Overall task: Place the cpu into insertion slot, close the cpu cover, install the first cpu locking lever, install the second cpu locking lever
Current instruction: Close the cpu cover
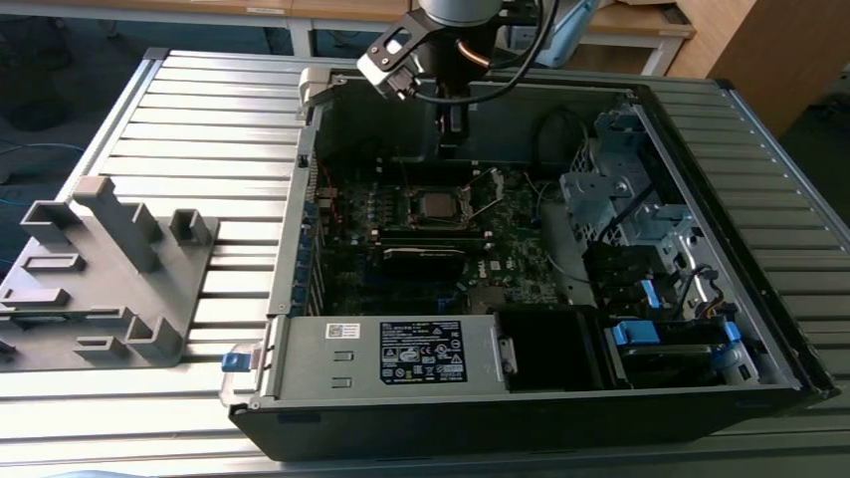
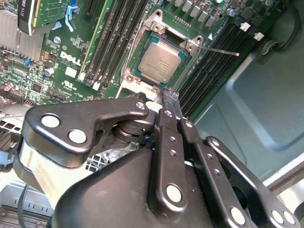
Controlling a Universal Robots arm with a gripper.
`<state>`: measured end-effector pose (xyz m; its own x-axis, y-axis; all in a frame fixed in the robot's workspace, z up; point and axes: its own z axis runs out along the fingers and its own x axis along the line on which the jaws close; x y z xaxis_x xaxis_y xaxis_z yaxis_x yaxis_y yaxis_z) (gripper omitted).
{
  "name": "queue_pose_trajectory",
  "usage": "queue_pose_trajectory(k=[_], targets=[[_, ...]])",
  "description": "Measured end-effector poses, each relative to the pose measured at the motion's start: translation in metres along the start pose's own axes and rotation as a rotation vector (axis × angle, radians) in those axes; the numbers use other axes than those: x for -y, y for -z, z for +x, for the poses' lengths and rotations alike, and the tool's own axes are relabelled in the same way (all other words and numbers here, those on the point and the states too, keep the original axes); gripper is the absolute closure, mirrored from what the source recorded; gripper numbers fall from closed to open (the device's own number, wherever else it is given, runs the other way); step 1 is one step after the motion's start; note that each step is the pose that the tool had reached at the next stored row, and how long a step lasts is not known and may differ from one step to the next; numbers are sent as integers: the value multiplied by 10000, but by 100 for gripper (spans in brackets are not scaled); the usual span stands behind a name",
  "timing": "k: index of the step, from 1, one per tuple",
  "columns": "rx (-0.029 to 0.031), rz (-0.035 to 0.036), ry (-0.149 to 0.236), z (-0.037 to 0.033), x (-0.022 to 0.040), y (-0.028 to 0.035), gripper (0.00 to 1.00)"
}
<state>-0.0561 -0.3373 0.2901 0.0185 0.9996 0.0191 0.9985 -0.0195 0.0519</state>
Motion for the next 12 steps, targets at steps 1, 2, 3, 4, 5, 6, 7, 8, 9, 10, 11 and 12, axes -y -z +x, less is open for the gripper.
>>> queue_pose_trajectory(k=[1,2,3,4,5,6,7,8,9,10,11,12], targets=[[0,0,0,0,0,2,89],[0,0,1,0,0,3,89],[0,0,1,0,-1,3,89],[-1,0,1,0,-2,3,89],[1,1,0,0,-5,3,89],[1,1,0,0,-6,2,89],[1,0,0,0,-7,2,89],[0,0,0,0,-7,2,89],[0,0,0,0,-7,2,89],[1,1,0,0,-7,2,89],[0,0,0,0,-7,2,89],[1,0,0,0,-8,2,89]])
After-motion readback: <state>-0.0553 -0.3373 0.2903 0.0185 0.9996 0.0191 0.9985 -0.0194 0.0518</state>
